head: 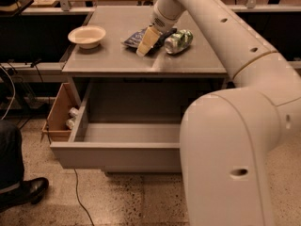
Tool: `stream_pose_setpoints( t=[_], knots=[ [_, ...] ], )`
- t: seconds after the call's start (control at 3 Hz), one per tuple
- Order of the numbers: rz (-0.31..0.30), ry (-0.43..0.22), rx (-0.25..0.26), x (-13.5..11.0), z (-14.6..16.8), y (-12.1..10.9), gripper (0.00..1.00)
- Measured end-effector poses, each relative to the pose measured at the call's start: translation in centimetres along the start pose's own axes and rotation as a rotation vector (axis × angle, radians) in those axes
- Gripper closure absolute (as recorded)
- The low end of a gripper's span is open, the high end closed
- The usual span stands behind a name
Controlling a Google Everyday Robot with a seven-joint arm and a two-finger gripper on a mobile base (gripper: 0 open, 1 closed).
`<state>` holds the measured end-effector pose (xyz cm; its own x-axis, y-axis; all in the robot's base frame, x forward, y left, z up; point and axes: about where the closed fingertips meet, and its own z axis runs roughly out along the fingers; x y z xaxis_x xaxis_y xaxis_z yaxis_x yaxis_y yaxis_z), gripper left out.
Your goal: Place blue chip bag into top drawer
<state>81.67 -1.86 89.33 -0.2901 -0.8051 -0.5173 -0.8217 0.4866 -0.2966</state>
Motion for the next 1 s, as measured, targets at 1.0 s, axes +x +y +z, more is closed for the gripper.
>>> stream_pose_setpoints(
  t=[1.0],
  knots=[
    [0.208,-0.073,-0.012,-1.2,6.3,-3.1,0.16]
  ],
)
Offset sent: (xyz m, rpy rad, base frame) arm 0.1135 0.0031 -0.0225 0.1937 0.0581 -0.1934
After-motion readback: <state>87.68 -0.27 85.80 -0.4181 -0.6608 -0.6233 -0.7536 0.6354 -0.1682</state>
